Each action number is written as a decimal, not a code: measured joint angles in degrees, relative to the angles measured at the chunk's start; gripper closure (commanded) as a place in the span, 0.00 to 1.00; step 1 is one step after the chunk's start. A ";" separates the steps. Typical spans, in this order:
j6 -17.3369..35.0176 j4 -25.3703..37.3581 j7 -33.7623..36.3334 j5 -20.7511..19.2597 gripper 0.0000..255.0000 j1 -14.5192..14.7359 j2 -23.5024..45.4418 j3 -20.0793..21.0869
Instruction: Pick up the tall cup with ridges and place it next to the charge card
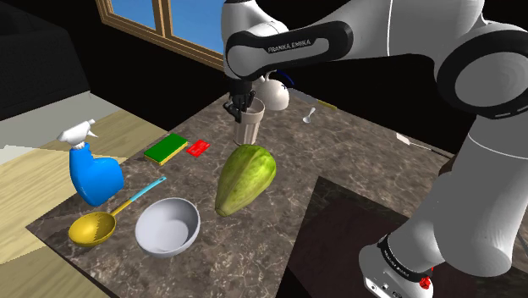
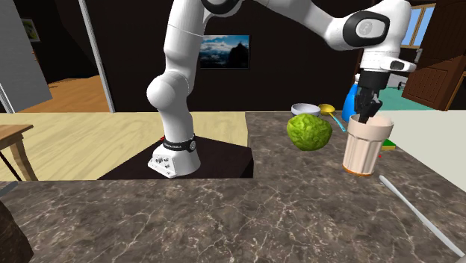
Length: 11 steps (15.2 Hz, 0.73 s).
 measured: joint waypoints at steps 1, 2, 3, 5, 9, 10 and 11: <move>0.42 -0.10 0.06 -0.01 1.00 0.00 0.33 0.00; 0.64 -0.31 0.09 -0.02 1.00 0.00 0.35 0.00; 0.75 -0.38 0.12 -0.03 1.00 0.01 0.38 0.00; 0.83 -0.41 0.14 -0.03 1.00 0.02 0.42 0.00; 0.86 -0.41 0.13 -0.03 0.00 0.01 0.41 0.00; 0.86 -0.40 0.13 -0.04 0.00 0.01 0.40 0.00; 0.86 -0.40 0.12 -0.04 0.00 0.01 0.40 0.00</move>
